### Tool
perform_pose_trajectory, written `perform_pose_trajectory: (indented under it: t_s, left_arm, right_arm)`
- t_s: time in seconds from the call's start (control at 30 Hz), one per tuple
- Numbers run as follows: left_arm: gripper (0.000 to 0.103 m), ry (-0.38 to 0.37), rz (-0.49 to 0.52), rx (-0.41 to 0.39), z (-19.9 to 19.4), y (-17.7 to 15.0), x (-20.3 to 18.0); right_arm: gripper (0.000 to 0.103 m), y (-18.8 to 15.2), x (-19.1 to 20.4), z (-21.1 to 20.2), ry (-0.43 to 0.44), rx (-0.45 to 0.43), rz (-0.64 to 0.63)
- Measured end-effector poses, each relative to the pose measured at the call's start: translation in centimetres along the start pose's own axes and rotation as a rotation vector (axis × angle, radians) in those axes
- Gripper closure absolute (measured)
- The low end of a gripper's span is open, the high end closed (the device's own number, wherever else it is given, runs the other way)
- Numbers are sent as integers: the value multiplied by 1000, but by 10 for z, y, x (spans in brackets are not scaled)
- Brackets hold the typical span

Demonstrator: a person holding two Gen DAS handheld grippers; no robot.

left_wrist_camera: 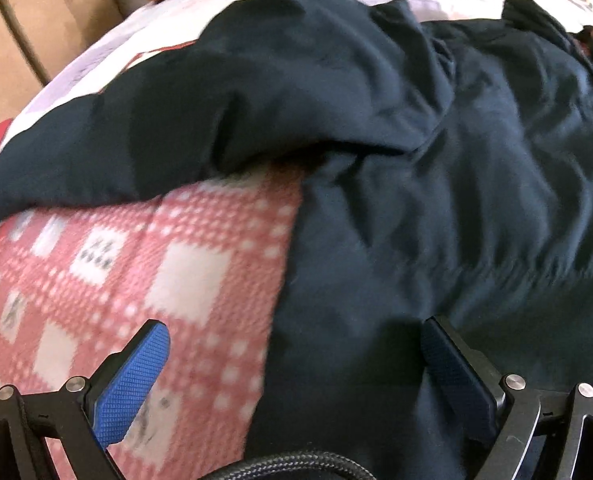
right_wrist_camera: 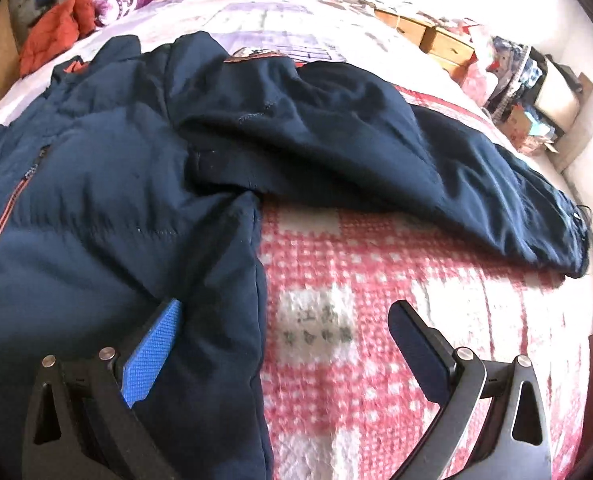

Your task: Fold large clothes

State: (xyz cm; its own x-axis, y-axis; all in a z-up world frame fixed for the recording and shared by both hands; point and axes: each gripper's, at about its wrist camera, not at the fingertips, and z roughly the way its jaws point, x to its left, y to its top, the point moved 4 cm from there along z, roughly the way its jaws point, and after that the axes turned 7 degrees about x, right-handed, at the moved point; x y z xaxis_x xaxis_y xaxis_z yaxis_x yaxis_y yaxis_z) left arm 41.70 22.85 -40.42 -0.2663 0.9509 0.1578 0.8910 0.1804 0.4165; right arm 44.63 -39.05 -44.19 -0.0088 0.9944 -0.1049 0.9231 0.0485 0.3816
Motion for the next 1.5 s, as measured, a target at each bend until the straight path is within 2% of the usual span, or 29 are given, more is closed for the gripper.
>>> perform_pose_trajectory:
  t_s: [0.2, 0.27, 0.37, 0.43, 0.5, 0.57, 0.63, 0.77, 0.87, 0.93, 1.0, 1.03, 1.07, 1.1, 1.17, 1.27, 1.33, 1.4, 1.43, 1.5]
  left_arm:
    - [0, 16, 49, 13, -16, -37, 14]
    - [0, 19, 32, 27, -17, -46, 25]
    - [0, 27, -3, 49, -17, -50, 31]
    - [0, 36, -11, 50, -24, -57, 34]
    - [0, 47, 12, 28, -37, -61, 30]
    - [0, 2, 30, -5, -53, -67, 18]
    - [0, -50, 49, -22, -68, -76, 3]
    - [0, -136, 114, 19, -77, -109, -34]
    - [0, -113, 135, 61, -65, -131, -29]
    - [0, -154, 60, 75, -61, -138, -1]
    - [0, -144, 23, 93, -60, -141, 23]
    - [0, -162, 11, 104, -59, -143, 33]
    - [0, -148, 16, 111, -61, -145, 38]
    - [0, -103, 25, 104, -65, -147, 46]
    - [0, -88, 25, 83, -79, -153, 55]
    - [0, -127, 54, 50, -108, -172, 45]
    - [0, -148, 115, 56, -118, -192, 31]
    - [0, -124, 181, 90, -115, -212, 21]
    - [0, -112, 199, 131, -109, -228, 24]
    - [0, -115, 145, 147, -107, -242, 44]
  right_arm:
    - [0, -32, 21, -34, -5, -10, -100]
    - [0, -41, 7, -40, 10, 5, -59]
    - [0, -53, -11, -46, -27, 30, 28]
    - [0, -56, -17, -51, -51, 30, 34]
    - [0, -63, -5, -67, -64, 9, -8]
    - [0, -66, 14, -81, -34, -26, -72]
    - [0, -74, 55, -100, 33, -65, -149]
    - [0, -101, 157, -123, 224, -59, -317]
    - [0, -124, 193, -121, 264, -16, -401]
    - [0, -138, 180, -114, 229, -4, -396]
    - [1, -147, 148, -115, 209, 4, -334]
    - [9, -153, 134, -115, 216, 12, -322]
    - [11, -161, 121, -120, 214, 22, -332]
    - [9, -167, 115, -123, 150, 22, -341]
    - [8, -176, 98, -135, 163, 36, -294]
    - [8, -189, 101, -152, 137, 37, -274]
    - [8, -211, 121, -163, 192, 42, -316]
    - [8, -236, 129, -164, 202, 74, -383]
    - [8, -250, 128, -164, 188, 81, -405]
    - [8, -276, 109, -167, 189, 90, -355]
